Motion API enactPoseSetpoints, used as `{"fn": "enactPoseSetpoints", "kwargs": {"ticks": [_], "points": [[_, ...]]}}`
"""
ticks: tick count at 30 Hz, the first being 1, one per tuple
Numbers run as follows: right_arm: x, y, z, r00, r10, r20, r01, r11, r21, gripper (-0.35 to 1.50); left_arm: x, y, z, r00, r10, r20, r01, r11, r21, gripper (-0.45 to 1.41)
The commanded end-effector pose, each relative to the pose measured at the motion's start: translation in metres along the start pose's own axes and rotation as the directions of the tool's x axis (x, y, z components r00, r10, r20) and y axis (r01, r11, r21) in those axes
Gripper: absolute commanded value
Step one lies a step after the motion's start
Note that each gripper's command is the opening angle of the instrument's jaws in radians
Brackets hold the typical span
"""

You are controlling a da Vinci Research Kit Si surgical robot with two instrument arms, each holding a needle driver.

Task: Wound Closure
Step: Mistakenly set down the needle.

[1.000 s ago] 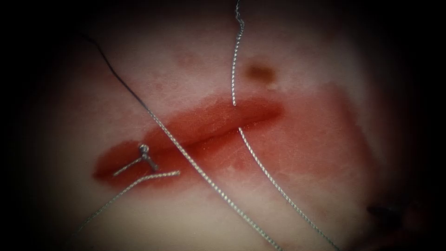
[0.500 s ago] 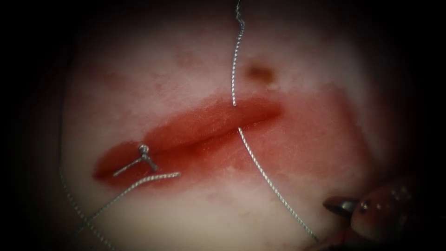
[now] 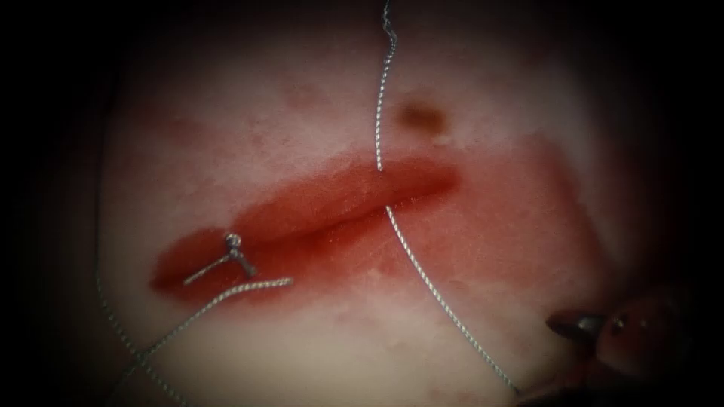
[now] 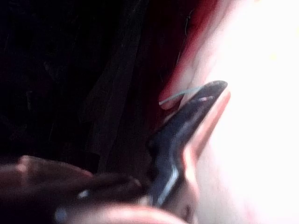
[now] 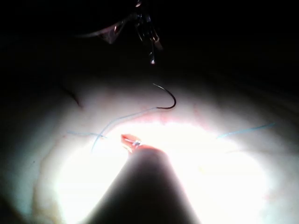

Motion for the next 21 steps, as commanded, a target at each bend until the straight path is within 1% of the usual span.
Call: {"fn": "enactPoseSetpoints", "kwargs": {"ticks": [1,3,6,7,9,12,13,15,16,17,19,21], "points": [[0.0014,-0.0002,-0.0001,1.000,-0.001,-0.008,0.001,1.000,-0.001,1.25,-0.0016,-0.0009,-0.0007,0.999,0.033,0.033,-0.034,0.999,0.028,1.40],[0.0014,-0.0002,0.0000,1.000,-0.002,-0.008,0.002,1.000,-0.002,1.26,-0.0021,-0.0028,-0.0009,0.994,0.081,0.079,-0.088,0.993,0.084,1.40],[0.0013,-0.0002,0.0000,1.000,-0.002,-0.008,0.002,1.000,-0.002,1.28,-0.0021,-0.0058,-0.0012,0.978,0.159,0.133,-0.184,0.962,0.202,1.40],[0.0013,-0.0002,0.0000,1.000,-0.002,-0.008,0.002,1.000,-0.002,1.28,-0.0019,-0.0069,-0.0012,0.971,0.193,0.139,-0.224,0.940,0.256,1.40],[0.0013,-0.0002,0.0000,1.000,-0.004,-0.007,0.004,1.000,-0.004,1.28,-0.0013,-0.0083,-0.0013,0.959,0.245,0.142,-0.279,0.906,0.319,1.40],[0.0012,-0.0002,0.0000,1.000,-0.005,-0.007,0.005,1.000,-0.005,1.28,0.0001,-0.0102,-0.0013,0.938,0.317,0.143,-0.347,0.836,0.426,1.40],[0.0011,-0.0002,0.0001,1.000,-0.006,-0.008,0.006,1.000,-0.005,1.28,0.0008,-0.0107,-0.0012,0.927,0.350,0.138,-0.372,0.801,0.469,1.40],[0.0010,-0.0002,0.0002,1.000,-0.007,-0.009,0.007,1.000,-0.007,1.28,0.0019,-0.0113,-0.0010,0.906,0.403,0.131,-0.408,0.749,0.522,1.38],[0.0010,-0.0002,0.0004,1.000,-0.008,-0.010,0.008,1.000,-0.009,1.30,0.0032,-0.0118,-0.0004,0.889,0.445,0.104,-0.420,0.707,0.569,1.35],[0.0010,-0.0002,0.0004,1.000,-0.008,-0.010,0.008,1.000,-0.009,1.30,0.0032,-0.0118,-0.0004,0.889,0.445,0.104,-0.420,0.707,0.569,1.35],[0.0009,-0.0002,0.0006,1.000,-0.009,-0.012,0.008,1.000,-0.011,1.31,0.0040,-0.0120,0.0003,0.867,0.490,0.088,-0.435,0.661,0.612,1.31],[0.0008,-0.0003,0.0007,1.000,-0.009,-0.013,0.009,1.000,-0.013,1.31,0.0048,-0.0122,0.0013,0.839,0.535,0.095,-0.464,0.613,0.639,1.30]]}}
